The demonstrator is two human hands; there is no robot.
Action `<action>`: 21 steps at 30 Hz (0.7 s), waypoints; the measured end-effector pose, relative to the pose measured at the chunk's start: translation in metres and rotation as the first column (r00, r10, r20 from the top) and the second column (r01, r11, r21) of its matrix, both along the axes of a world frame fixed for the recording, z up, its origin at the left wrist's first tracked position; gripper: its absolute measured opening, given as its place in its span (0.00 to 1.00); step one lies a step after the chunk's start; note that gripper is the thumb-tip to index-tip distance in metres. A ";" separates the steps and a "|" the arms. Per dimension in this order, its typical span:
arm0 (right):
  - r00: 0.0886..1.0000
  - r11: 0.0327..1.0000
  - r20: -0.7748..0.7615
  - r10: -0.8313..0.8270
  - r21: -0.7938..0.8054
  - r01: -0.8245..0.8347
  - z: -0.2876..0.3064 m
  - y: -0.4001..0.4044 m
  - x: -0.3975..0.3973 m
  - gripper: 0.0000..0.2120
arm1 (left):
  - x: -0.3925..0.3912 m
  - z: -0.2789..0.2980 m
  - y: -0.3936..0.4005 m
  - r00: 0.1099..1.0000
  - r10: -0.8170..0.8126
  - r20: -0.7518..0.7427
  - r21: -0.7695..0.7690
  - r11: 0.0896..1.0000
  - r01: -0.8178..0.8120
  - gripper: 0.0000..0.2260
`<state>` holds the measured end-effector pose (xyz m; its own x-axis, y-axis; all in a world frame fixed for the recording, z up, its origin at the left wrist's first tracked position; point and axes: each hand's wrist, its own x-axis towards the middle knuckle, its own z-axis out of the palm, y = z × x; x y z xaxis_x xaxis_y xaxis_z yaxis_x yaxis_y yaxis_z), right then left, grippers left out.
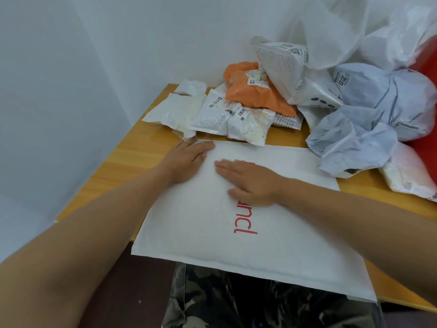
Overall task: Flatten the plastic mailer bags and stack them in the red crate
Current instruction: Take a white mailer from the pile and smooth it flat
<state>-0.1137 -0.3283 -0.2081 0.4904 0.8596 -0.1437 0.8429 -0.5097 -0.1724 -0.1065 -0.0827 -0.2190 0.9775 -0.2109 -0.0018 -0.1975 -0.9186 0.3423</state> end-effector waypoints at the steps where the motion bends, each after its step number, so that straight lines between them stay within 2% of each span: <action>1: 0.998 0.998 -0.003 0.061 0.021 -0.061 -0.001 0.002 -0.011 0.39 | 0.000 0.000 0.000 1.000 -0.002 0.004 0.001 1.000 0.002 0.19; 8: 0.920 0.916 0.043 0.390 0.088 -0.392 -0.009 0.000 -0.089 0.30 | -0.002 0.001 -0.002 1.000 0.004 -0.002 0.008 1.000 -0.004 0.19; 14: 0.882 0.859 0.032 0.470 0.213 -0.466 -0.012 -0.009 -0.115 0.23 | -0.003 0.004 -0.002 1.000 0.008 -0.010 0.016 1.000 -0.007 0.19; 17: 0.954 0.925 0.058 0.294 0.232 -0.299 -0.010 -0.015 -0.090 0.25 | -0.003 0.003 -0.003 1.000 0.008 0.002 0.012 1.000 -0.008 0.19; 19: 0.995 0.972 0.085 0.057 0.224 -0.074 -0.005 -0.021 -0.054 0.31 | -0.003 0.002 -0.003 1.000 0.012 0.006 0.013 1.000 -0.013 0.19; 21: 0.983 0.972 0.009 -0.181 0.151 0.178 0.001 -0.029 -0.017 0.30 | -0.003 0.002 -0.003 1.000 0.013 0.006 0.018 1.000 -0.013 0.19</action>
